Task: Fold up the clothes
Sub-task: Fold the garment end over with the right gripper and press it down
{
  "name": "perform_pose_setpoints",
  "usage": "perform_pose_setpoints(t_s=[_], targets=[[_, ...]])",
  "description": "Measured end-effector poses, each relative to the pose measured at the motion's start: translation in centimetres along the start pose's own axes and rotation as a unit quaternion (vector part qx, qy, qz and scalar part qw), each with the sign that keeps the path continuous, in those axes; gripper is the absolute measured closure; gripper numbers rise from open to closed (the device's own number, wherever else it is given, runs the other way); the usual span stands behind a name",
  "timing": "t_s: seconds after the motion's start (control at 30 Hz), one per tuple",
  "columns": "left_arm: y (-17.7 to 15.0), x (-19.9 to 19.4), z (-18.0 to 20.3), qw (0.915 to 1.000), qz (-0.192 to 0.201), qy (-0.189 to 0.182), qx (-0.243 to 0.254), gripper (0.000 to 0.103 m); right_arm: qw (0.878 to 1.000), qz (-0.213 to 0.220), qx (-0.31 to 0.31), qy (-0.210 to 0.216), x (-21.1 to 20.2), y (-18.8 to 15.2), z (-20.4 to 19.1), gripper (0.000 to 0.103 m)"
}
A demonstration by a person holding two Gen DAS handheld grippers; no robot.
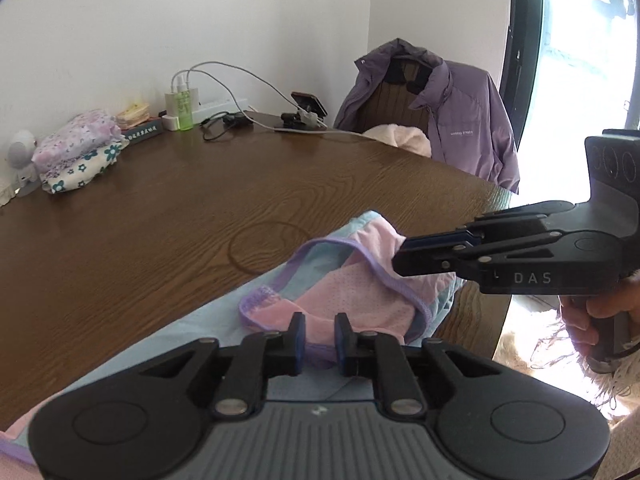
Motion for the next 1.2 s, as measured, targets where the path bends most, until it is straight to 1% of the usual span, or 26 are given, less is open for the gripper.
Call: perform_pose_setpoints(t_s=[0.03, 0.07, 0.1, 0.13, 0.17, 0.23, 0.27, 0.37, 0.47, 0.57, 0.67, 0.7, 0.73, 0.8, 0.83, 0.87, 0.93, 1.0, 1.07, 1.13, 1.17, 1.2], targets=[[0.4, -0.2, 0.1, 1.0000, 0.009, -0.003, 0.002, 0.079, 1.000, 0.004, 0.008, -0.001, -0.5, 0.2, 0.3, 0.085], [0.7, -0.1, 0.3, 0.9998, 0.013, -0.008, 0.008, 0.079, 1.000, 0.008, 0.023, -0.002, -0.9, 0.3, 0.7, 0.078], [1.0, 0.1, 0.6, 0.9997, 0.014, -0.014, 0.016, 0.079, 0.999, 0.012, 0.041, -0.007, -1.2, 0.5, 1.2, 0.073], [1.2, 0.4, 0.9, 0.9994, 0.016, -0.019, 0.025, 0.079, 0.998, 0.012, 0.059, -0.013, -1.5, 0.4, 1.9, 0.064], [1.0, 0.8, 1.2, 0.9992, 0.009, -0.022, 0.033, 0.080, 0.997, 0.011, 0.078, -0.019, -1.6, 0.3, 2.6, 0.061], [0.3, 2.0, 1.6, 0.9984, -0.014, -0.024, 0.049, 0.080, 0.993, 0.006, 0.116, -0.027, -1.8, 0.0, 3.9, 0.061], [-0.1, 2.6, 1.8, 0.9977, -0.025, -0.025, 0.057, 0.083, 0.990, 0.001, 0.137, -0.025, -1.8, -0.3, 4.5, 0.061], [-1.0, 3.1, 1.7, 0.9977, -0.019, -0.025, 0.061, 0.083, 0.981, -0.019, 0.192, -0.025, -1.6, -1.5, 5.7, 0.061], [-1.3, 3.0, 1.5, 0.9983, -0.013, -0.028, 0.050, 0.083, 0.974, -0.017, 0.224, -0.023, -1.6, -2.0, 5.9, 0.061], [-1.4, 2.9, 1.2, 0.9987, -0.008, -0.031, 0.039, 0.083, 0.965, -0.017, 0.263, -0.013, -1.1, -2.3, 5.8, 0.061], [-1.5, 2.9, 1.0, 0.9989, -0.002, -0.036, 0.031, 0.082, 0.959, -0.017, 0.283, -0.020, -0.6, -2.4, 5.4, 0.065], [-1.6, 2.8, 0.9, 0.9989, 0.000, -0.037, 0.029, 0.082, 0.957, -0.016, 0.288, -0.023, -0.5, -2.4, 5.3, 0.069], [-1.6, 2.9, 0.8, 0.9989, 0.001, -0.039, 0.027, 0.082, 0.955, -0.016, 0.294, -0.030, -0.4, -2.5, 5.3, 0.075], [-1.4, 2.9, 0.7, 0.9988, 0.001, -0.042, 0.023, 0.082, 0.951, -0.016, 0.307, -0.040, -0.5, -2.7, 5.6, 0.082], [-1.3, 2.9, 0.7, 0.9988, -0.001, -0.043, 0.021, 0.082, 0.949, -0.016, 0.312, -0.043, -0.5, -2.8, 5.7, 0.087], [-1.0, 2.8, 0.6, 0.9988, -0.001, -0.044, 0.021, 0.082, 0.950, -0.017, 0.310, -0.045, -0.5, -2.9, 5.8, 0.088], [-0.1, 2.6, 0.9, 0.9985, 0.014, -0.044, 0.030, 0.083, 0.954, -0.020, 0.296, -0.047, -0.4, -2.9, 5.7, 0.095], [1.0, 2.4, 1.4, 0.9970, 0.033, -0.054, 0.043, 0.083, 0.959, -0.023, 0.277, -0.049, -0.3, -2.7, 5.4, 0.096], [2.0, 2.8, 2.5, 0.9950, 0.039, -0.070, 0.059, 0.083, 0.964, -0.026, 0.259, -0.051, -0.3, -2.5, 5.2, 0.096], [2.2, 3.8, 3.6, 0.9930, 0.028, -0.074, 0.088, 0.083, 0.968, -0.025, 0.246, -0.051, -0.2, -2.3, 4.9, 0.096], [2.0, 4.5, 4.0, 0.9922, 0.015, -0.070, 0.102, 0.085, 0.969, -0.025, 0.240, -0.050, -0.2, -2.2, 4.8, 0.096], [1.5, 5.4, 4.3, 0.9915, -0.004, -0.063, 0.114, 0.093, 0.971, -0.024, 0.234, -0.049, -0.2, -2.1, 4.7, 0.096]])
Point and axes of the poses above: each gripper's, at about its wrist camera, not at the fingertips, and x roughly the way its jaws point, z to its right, y to its top, the point moved 5 cm from there along x, roughly the way its jaws point, and after that the axes turned 5 degrees about z, right-handed, at the moved point
